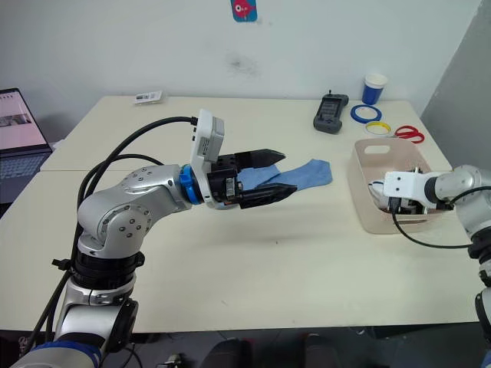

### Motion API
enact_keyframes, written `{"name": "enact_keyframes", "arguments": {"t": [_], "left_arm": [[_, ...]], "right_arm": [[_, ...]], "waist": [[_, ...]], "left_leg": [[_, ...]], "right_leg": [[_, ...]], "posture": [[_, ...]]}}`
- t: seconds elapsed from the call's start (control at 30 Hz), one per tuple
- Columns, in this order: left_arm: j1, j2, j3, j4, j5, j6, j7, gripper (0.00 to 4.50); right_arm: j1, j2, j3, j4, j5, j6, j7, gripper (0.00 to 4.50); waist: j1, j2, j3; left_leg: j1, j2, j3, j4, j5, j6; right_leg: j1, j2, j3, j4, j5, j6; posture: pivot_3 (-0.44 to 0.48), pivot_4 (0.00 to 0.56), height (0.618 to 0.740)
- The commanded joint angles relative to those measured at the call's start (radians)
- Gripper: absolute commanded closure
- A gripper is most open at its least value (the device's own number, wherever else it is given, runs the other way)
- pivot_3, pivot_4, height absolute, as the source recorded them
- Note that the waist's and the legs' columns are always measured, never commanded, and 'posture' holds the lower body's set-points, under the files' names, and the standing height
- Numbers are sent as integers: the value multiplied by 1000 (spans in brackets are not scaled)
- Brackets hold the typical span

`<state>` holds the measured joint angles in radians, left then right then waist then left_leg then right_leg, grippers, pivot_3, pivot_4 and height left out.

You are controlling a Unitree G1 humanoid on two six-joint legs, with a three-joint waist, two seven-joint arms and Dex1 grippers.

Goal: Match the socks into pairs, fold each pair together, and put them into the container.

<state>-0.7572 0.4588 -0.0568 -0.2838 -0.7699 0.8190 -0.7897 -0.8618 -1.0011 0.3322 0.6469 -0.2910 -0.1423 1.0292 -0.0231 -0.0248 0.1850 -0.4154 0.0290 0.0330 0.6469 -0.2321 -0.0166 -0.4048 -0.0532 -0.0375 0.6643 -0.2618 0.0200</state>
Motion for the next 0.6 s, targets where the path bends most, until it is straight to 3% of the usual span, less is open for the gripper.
{"name": "enact_keyframes", "arguments": {"t": [0.03, 0.33, 0.5, 0.6], "left_arm": [[-7, 3, 10, -35, -3, -11, -6, 0], [36, 67, 38, -10, 31, -36, -37, 0], [146, 165, 71, -36, 61, -80, -90, 0], [251, 208, 92, -50, 105, -155, -114, 0]], "right_arm": [[-54, -41, -56, -1, 30, 22, 83, 60], [-158, -86, -197, -151, 229, 273, 360, 60], [-83, -5, -310, -424, 430, 526, 349, 60], [27, 134, -363, -683, 586, 733, 240, 60]], "waist": [[1, 0, 0], [-1, 1, 1], [-4, 2, 1], [-3, 2, 1]], "left_leg": [[0, 0, 0, 0, 0, 0], [0, 1, 0, 0, 0, 0], [1, 1, 0, 0, 0, 0], [1, 3, -1, 0, 0, 0]], "right_leg": [[0, 0, 0, 0, 0, 0], [0, 1, 0, 0, 0, 0], [0, 1, 0, 1, 1, -1], [0, 1, -1, 2, 1, -2]], "posture": [[0, 150, 740], [0, 150, 740], [0, 150, 740], [0, 150, 740]]}}
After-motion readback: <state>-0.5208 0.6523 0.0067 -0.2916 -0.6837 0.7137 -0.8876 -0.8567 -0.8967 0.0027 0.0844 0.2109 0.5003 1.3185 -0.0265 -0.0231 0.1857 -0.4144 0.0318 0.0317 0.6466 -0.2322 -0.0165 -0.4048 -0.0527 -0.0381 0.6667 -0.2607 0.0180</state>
